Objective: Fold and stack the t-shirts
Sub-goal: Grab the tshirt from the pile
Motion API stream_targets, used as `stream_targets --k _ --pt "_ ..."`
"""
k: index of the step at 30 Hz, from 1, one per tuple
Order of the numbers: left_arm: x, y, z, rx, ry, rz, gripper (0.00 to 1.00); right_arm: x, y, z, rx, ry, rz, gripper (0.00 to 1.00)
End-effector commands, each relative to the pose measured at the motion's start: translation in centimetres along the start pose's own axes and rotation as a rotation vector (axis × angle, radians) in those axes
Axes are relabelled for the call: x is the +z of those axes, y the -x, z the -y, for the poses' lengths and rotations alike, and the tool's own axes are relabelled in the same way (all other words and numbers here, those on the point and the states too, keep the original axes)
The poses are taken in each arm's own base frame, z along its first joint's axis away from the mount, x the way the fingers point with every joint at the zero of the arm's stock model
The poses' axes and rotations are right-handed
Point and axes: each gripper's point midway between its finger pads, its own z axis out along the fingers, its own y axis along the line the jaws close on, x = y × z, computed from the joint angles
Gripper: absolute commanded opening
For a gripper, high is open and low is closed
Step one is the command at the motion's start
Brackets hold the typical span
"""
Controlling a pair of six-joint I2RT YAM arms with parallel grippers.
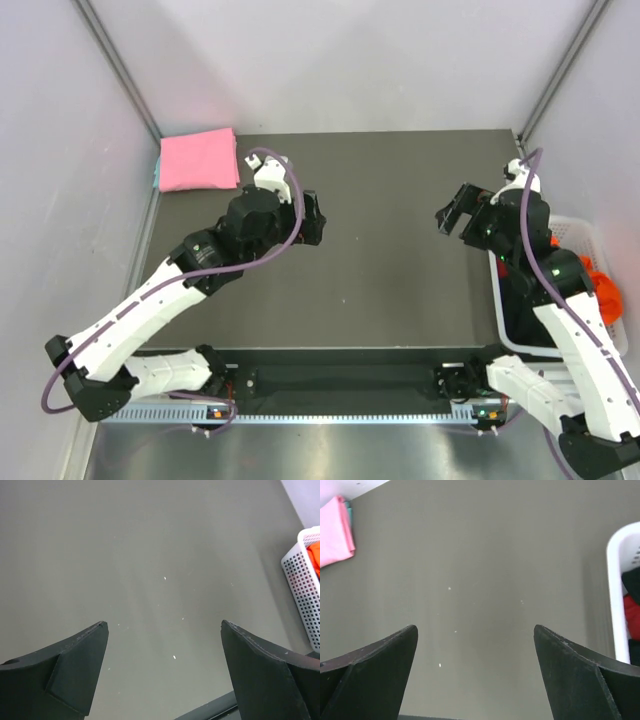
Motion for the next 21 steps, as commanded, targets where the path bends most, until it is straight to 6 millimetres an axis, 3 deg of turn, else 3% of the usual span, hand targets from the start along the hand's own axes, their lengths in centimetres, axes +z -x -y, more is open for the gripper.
stream_targets --k 1,5,7,9,11,12,14,16,19,21 --pt "0.0 0.9 -0.6 -0.033 0.004 0.007 0.99 0.1 0.8 0.9 0.027 -0.079 0.030 1.00" --pt "0.6 0.7 -1.7 -0.121 -0.044 -0.013 0.99 1.7 2.1 4.8 0.010 -0.304 0.113 1.00" --pt "1.1 0.1 -2.6 -0.176 -0.081 -0.052 0.99 2.8 2.7 8.7 0.044 -0.518 0.118 1.00" --pt "1.3 -0.5 -3.3 -0.219 -0.086 -0.086 0.98 3.2 3.5 10.9 0.127 -0.637 0.120 1.00" --pt "1.3 -0.6 -4.3 -0.231 -0.064 -0.096 0.97 3.9 2.8 15.4 0.201 -0.798 0.082 1.00" --pt "1.2 -0.8 -4.4 -0.223 -0.063 -0.099 0.97 4.2 3.0 15.5 0.207 -0.807 0.094 1.00" --pt "0.9 -0.7 -4.4 -0.213 -0.065 -0.091 0.97 4.0 2.1 17.9 0.248 -0.890 0.102 1.00" --pt "0.6 -1.0 -4.8 -0.203 -0.051 -0.097 0.97 3.1 1.3 21.5 0.299 -1.008 0.122 0.99" --pt "0.6 -1.1 -4.8 -0.208 -0.052 -0.090 0.96 2.7 -0.5 25.1 0.379 -1.095 0.119 0.98" --pt "0.6 -1.0 -4.6 -0.208 -0.065 -0.089 0.96 2.8 -0.8 26.4 0.391 -1.122 0.132 0.97"
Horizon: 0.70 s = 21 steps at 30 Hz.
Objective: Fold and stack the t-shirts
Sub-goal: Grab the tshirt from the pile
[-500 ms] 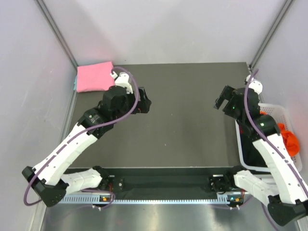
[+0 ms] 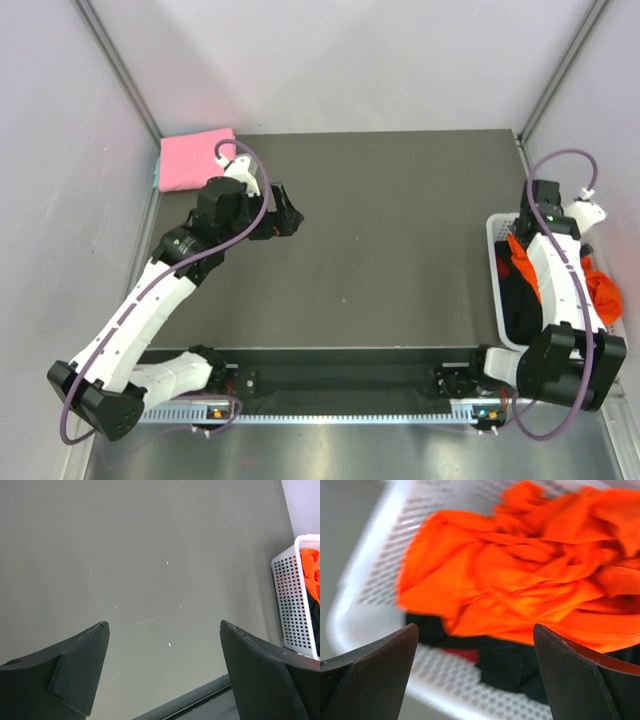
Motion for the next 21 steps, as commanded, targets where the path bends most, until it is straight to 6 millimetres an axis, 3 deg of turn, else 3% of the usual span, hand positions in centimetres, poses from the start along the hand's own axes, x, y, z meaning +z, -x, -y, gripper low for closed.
stream_targets --k 1,4,12,15,16,18,19,21 --pt "-0.7 0.6 0.9 0.000 -0.045 0.023 0.96 2.2 1.1 2.1 0.103 -0.088 0.060 0.96" --pt "-0.4 0.6 0.7 -0.004 -0.030 0.014 0.95 3.8 0.6 4.6 0.136 -0.177 0.052 0.96" --pt "1.5 -0.5 1.1 -0.037 -0.045 -0.047 0.88 7.0 -1.8 6.4 0.170 -0.231 0.018 0.92" --pt "1.9 -0.8 1.1 -0.032 -0.045 -0.066 0.86 7.6 -1.7 6.6 0.171 -0.237 0.026 0.64" --pt "1.9 -0.6 1.0 -0.031 -0.040 -0.062 0.86 7.4 -1.0 6.4 0.171 -0.230 0.039 0.48" --pt "2.0 -0.6 0.7 -0.022 -0.022 -0.060 0.85 6.5 0.5 6.3 0.163 -0.210 0.071 0.28" --pt "2.0 -0.6 0.5 -0.020 -0.014 -0.057 0.85 5.8 1.8 6.0 0.174 -0.189 0.096 0.04" --pt "2.0 -0.3 0.1 -0.016 0.003 -0.040 0.85 4.0 3.7 5.2 0.179 -0.110 0.129 0.00"
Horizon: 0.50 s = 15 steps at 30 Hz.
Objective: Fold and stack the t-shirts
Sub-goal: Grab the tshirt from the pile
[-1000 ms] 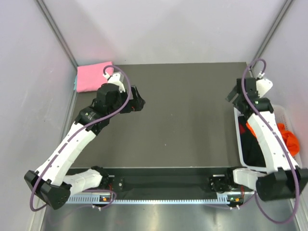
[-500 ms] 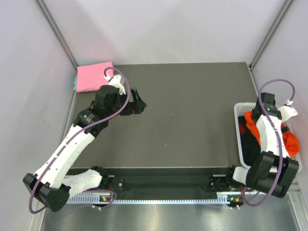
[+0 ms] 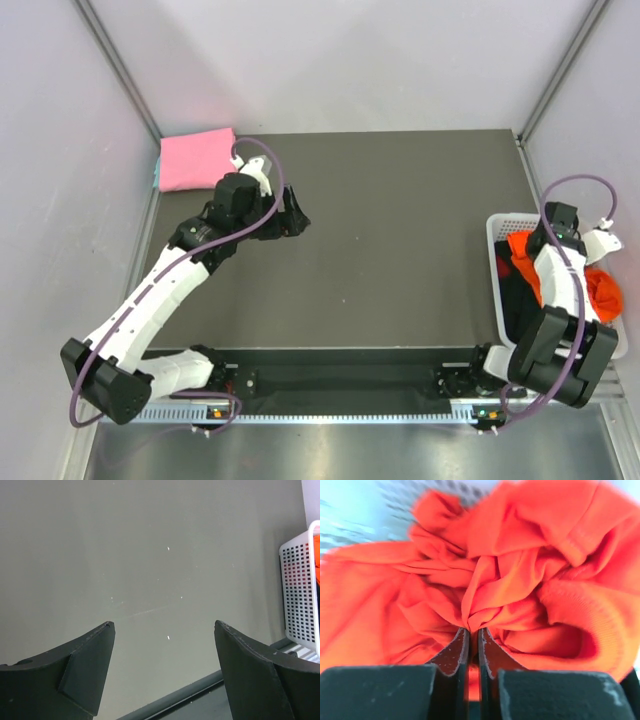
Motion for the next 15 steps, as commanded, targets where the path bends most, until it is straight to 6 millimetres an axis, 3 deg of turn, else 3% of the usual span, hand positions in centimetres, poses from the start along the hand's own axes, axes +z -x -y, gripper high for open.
stream_targets --k 1,2,3,6,7,8,9,11,12,15 --pt "-0.7 1.7 0.3 0.010 0.000 0.069 0.85 -4.5 7.4 -2.4 0.108 0.183 0.151 0.00" --pt "-0.7 1.9 0.2 0.005 0.005 0.077 0.85 -6.0 8.2 -3.7 0.075 0.275 0.155 0.00" --pt "-0.7 2.0 0.2 -0.004 0.005 0.086 0.85 -8.7 10.4 -4.8 0.090 0.370 0.197 0.00" --pt "-0.2 2.4 -0.7 -0.048 0.053 0.122 0.85 -15.0 12.1 -8.3 0.019 0.625 0.205 0.00" --pt "-0.2 2.5 -0.8 -0.058 0.055 0.128 0.84 -19.0 14.6 -9.3 0.030 0.744 0.250 0.00" --pt "-0.1 2.9 -0.7 -0.080 0.055 0.137 0.84 -22.6 14.5 -11.0 -0.021 0.913 0.234 0.00" --pt "-0.1 3.2 -0.8 -0.091 0.061 0.143 0.84 -27.9 16.0 -11.9 -0.028 1.070 0.270 0.00" --pt "-0.4 4.1 -0.9 -0.114 0.068 0.166 0.84 -34.8 16.0 -12.9 -0.076 1.320 0.242 0.00" --pt "-0.7 4.7 -1.4 -0.129 0.082 0.184 0.84 -40.1 16.6 -12.9 -0.096 1.463 0.259 0.00" --pt "-1.3 5.9 -2.0 -0.169 0.081 0.209 0.84 -48.0 15.3 -12.5 -0.145 1.735 0.203 0.00"
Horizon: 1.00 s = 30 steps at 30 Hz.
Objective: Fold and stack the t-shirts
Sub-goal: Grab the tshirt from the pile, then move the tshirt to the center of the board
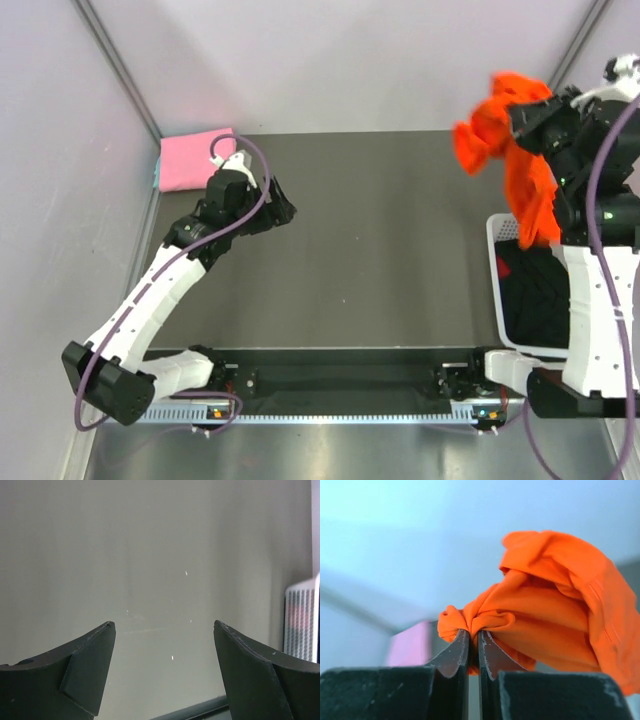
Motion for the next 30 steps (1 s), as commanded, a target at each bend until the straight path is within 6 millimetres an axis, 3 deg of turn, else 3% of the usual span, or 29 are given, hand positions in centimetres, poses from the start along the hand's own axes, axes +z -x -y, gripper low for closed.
stream_targets --k 1,5,6,9,10,11,12,14,15,18,19,20,23,26,28,30 --pt "-1.3 3.7 1.1 -0.069 -0.049 0.105 0.84 -3.4 1.0 -10.8 0.023 0.446 -0.052 0.00" --pt "-1.5 3.4 0.2 -0.079 -0.041 0.100 0.84 -2.8 -4.5 -13.0 0.102 0.591 -0.207 0.00" --pt "-1.5 3.3 -0.2 -0.082 -0.031 0.096 0.84 -2.1 -8.4 -12.6 0.111 0.585 -0.300 0.00" --pt "-1.0 2.0 -1.5 -0.080 0.003 0.065 0.83 -1.5 -14.5 -11.0 0.087 0.549 -0.401 0.03" --pt "-0.6 1.0 -2.2 -0.079 0.021 0.037 0.83 -0.7 -19.0 -8.6 0.078 0.488 -0.482 0.04" --pt "-0.6 0.6 -2.6 -0.071 0.032 0.029 0.82 -0.3 -20.7 -7.6 0.069 0.467 -0.494 0.04" --pt "-0.3 0.2 -3.4 -0.070 0.062 0.026 0.82 -0.1 -24.9 -5.0 0.059 0.406 -0.570 0.05" --pt "0.2 -1.3 -4.8 -0.069 0.103 -0.003 0.82 1.0 -28.0 -1.2 -0.016 0.283 -0.588 0.09" --pt "0.4 -1.7 -5.3 -0.072 0.115 -0.010 0.82 1.2 -30.9 1.7 -0.050 0.186 -0.655 0.10" --pt "1.5 -3.3 -6.1 -0.085 0.127 -0.051 0.81 2.1 -34.0 7.3 -0.173 -0.040 -0.729 0.24" --pt "1.8 -3.6 -5.9 -0.088 0.114 -0.066 0.81 1.9 -34.2 8.5 -0.200 -0.105 -0.748 0.35" --pt "2.5 -4.1 -6.2 -0.088 0.124 -0.086 0.79 2.0 -34.3 9.8 -0.231 -0.171 -0.756 0.38" --pt "3.9 -4.9 -5.6 -0.088 0.084 -0.133 0.76 1.0 -33.9 10.3 -0.228 -0.228 -0.780 0.47" --pt "5.8 -4.9 -3.7 -0.087 -0.022 -0.154 0.76 -0.4 -34.0 9.1 -0.129 -0.215 -0.783 0.52" --pt "7.1 -5.5 -2.8 -0.074 -0.093 -0.175 0.73 -1.7 -35.9 8.6 -0.071 -0.215 -0.808 0.54" --pt "8.9 -7.6 -2.4 -0.079 -0.128 -0.255 0.72 -2.6 -37.6 7.9 -0.056 -0.181 -0.825 0.54"
